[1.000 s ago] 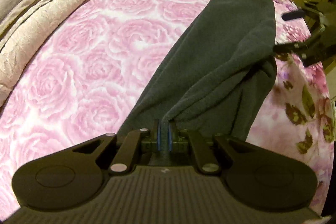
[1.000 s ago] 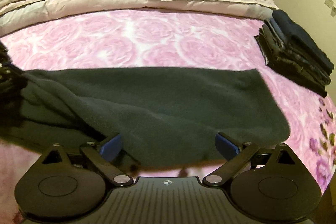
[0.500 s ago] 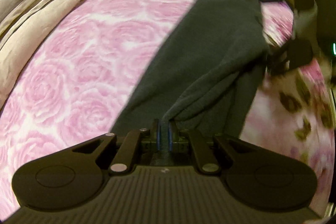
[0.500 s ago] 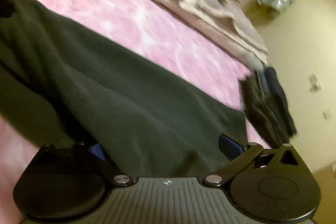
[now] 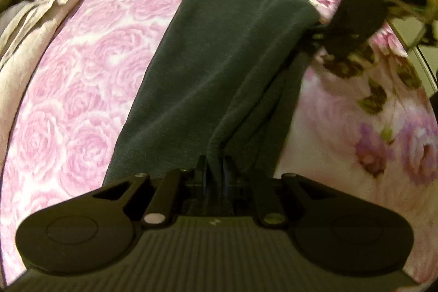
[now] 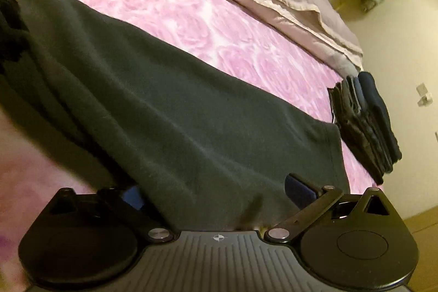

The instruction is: Fold clothes

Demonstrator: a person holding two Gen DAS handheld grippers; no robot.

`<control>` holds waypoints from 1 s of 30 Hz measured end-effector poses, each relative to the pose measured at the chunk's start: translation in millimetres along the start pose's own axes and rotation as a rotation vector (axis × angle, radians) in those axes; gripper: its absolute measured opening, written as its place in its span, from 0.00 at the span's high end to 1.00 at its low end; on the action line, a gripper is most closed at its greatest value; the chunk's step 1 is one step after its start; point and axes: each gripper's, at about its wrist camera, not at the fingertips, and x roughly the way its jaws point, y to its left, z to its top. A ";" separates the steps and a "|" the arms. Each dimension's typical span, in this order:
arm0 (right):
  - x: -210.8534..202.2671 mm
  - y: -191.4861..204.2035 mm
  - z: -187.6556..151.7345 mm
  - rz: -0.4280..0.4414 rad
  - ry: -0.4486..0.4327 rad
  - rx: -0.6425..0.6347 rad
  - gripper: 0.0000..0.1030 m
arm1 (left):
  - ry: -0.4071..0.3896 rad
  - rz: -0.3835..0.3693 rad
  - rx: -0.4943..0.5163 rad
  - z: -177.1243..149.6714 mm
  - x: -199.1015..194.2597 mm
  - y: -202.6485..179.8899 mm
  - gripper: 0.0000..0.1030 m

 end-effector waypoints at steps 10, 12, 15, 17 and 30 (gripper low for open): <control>-26.9 -33.8 -35.6 0.027 0.146 0.078 0.00 | 0.055 -0.026 0.248 -16.0 -8.6 -42.9 0.88; -34.4 -37.3 -33.6 0.058 0.172 0.113 0.00 | 0.062 -0.031 0.191 -22.5 -18.3 -38.0 0.86; -53.4 -46.5 -28.1 0.149 0.150 0.189 0.00 | 0.044 -0.038 0.013 -33.7 -40.8 -16.0 0.82; -54.8 -60.7 -11.7 0.226 0.079 0.213 0.00 | 0.028 -0.028 -0.135 -42.7 -55.5 5.6 0.73; 76.2 -62.3 116.7 0.622 -0.124 -0.472 0.26 | 0.163 0.136 -0.570 -99.6 -8.6 113.9 0.69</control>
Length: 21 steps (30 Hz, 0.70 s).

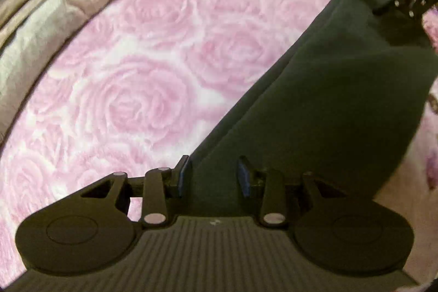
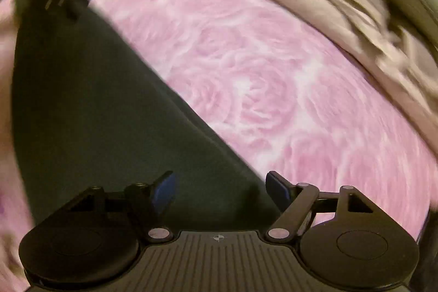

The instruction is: Fold clothes

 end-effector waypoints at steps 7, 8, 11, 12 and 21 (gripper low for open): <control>18.9 -37.7 -3.4 0.063 0.059 -0.004 0.97 | -0.065 0.000 -0.048 4.9 -25.0 14.1 0.97; 14.4 -43.8 -4.0 0.047 0.042 0.038 0.97 | -0.076 -0.003 -0.075 5.9 -27.2 20.4 0.96; 25.4 -53.7 -8.8 0.034 0.037 0.120 0.97 | -0.038 0.012 -0.054 6.3 -9.4 22.1 0.94; 29.9 -52.6 -9.8 0.032 0.036 0.136 0.97 | -0.026 0.020 -0.040 5.5 -3.5 21.0 0.92; -8.9 -11.7 0.1 -0.086 -0.035 0.228 0.08 | -0.005 0.119 -0.120 -53.9 -42.8 42.2 0.75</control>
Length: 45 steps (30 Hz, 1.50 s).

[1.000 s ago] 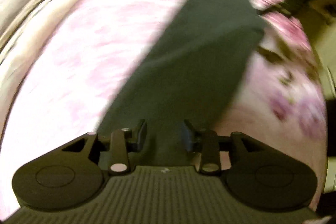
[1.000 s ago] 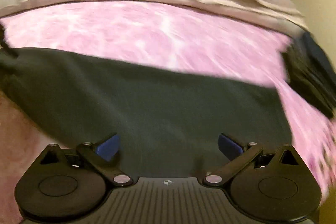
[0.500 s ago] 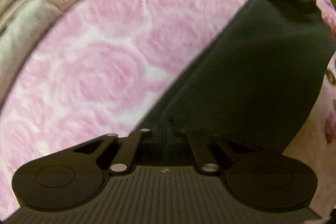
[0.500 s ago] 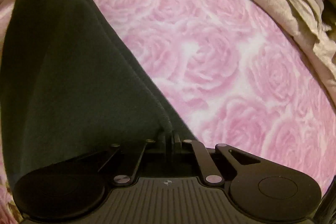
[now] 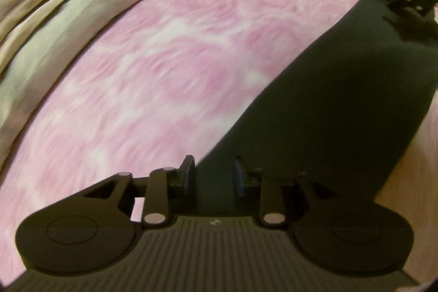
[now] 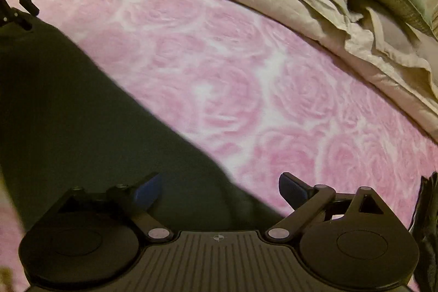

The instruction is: Fold clothes

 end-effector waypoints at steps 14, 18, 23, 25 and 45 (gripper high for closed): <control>-3.2 192.0 54.3 0.286 -0.082 0.035 0.08 | 0.078 0.066 -0.384 -152.0 -38.7 95.0 0.50; 0.4 239.8 69.7 0.308 -0.085 -0.003 0.08 | 0.018 -0.036 -0.452 -158.8 -33.1 111.8 0.89; -3.3 262.3 75.9 0.269 -0.066 0.018 0.08 | -0.067 -0.017 -0.416 -157.9 -48.6 133.7 0.93; -0.4 269.7 78.7 0.245 -0.046 0.025 0.08 | -0.059 -0.036 -0.422 -160.3 -40.5 139.9 0.91; 14.1 361.2 101.8 0.180 -0.114 -0.192 0.08 | -0.123 0.012 0.203 -183.1 -43.1 39.3 0.67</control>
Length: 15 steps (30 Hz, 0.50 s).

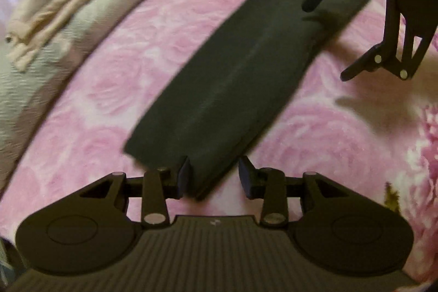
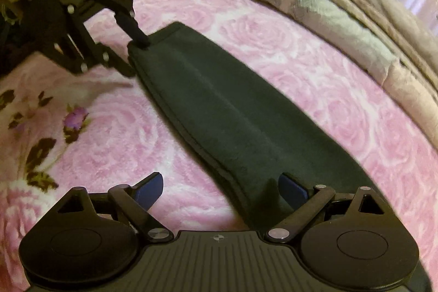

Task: Fold clothes
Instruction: 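Open both grippers and smooth the folded trouser strip flat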

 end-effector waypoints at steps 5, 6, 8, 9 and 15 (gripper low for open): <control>3.1 -20.5 -14.6 -0.024 0.043 0.105 0.08 | 0.025 -0.031 -0.008 1.6 18.3 7.1 0.66; -0.4 -26.8 -20.3 -0.041 0.053 0.125 0.08 | 0.037 -0.029 0.002 3.6 17.9 6.3 0.65; -9.0 -38.9 -32.4 -0.069 0.071 0.165 0.08 | 0.066 -0.019 0.012 7.9 17.6 4.7 0.66; -13.8 -44.7 -38.7 -0.079 0.079 0.184 0.08 | 0.081 -0.012 0.016 9.6 17.1 3.9 0.66; -46.5 -71.3 -84.5 -0.166 0.108 0.254 0.08 | 0.153 0.042 0.013 24.9 10.3 -5.3 0.66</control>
